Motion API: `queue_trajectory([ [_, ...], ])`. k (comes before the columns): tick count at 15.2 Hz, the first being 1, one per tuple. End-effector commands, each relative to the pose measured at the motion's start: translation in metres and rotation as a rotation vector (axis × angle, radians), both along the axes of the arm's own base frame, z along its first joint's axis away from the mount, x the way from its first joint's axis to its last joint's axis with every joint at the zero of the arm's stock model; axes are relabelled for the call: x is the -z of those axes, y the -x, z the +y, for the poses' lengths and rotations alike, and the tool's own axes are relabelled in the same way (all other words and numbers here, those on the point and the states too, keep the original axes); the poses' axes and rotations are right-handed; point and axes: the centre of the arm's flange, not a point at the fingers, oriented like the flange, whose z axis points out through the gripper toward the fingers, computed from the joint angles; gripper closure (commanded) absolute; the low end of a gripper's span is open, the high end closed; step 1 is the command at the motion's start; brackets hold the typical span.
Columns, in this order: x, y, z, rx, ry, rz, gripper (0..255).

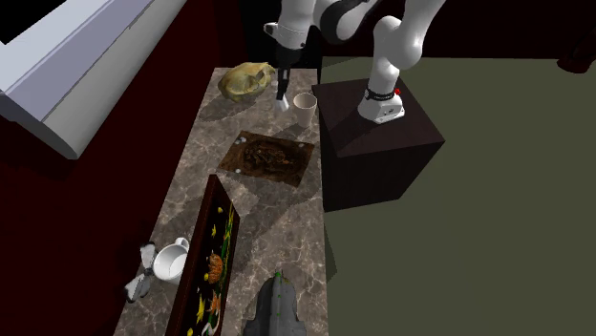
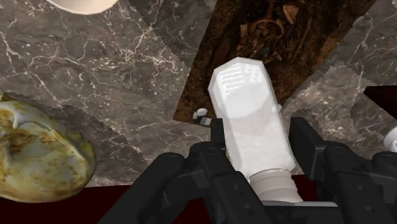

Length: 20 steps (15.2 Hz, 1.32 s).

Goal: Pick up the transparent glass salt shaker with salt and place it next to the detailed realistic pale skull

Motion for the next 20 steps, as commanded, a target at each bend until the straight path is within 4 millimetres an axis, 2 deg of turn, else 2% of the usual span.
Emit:
queue_trajectory([
  [1,0.001,0.005,-0.026,-0.002,0.0,0.0,255],
  [20,0.001,0.039,-0.275,-0.002,0.0,0.0,255],
])
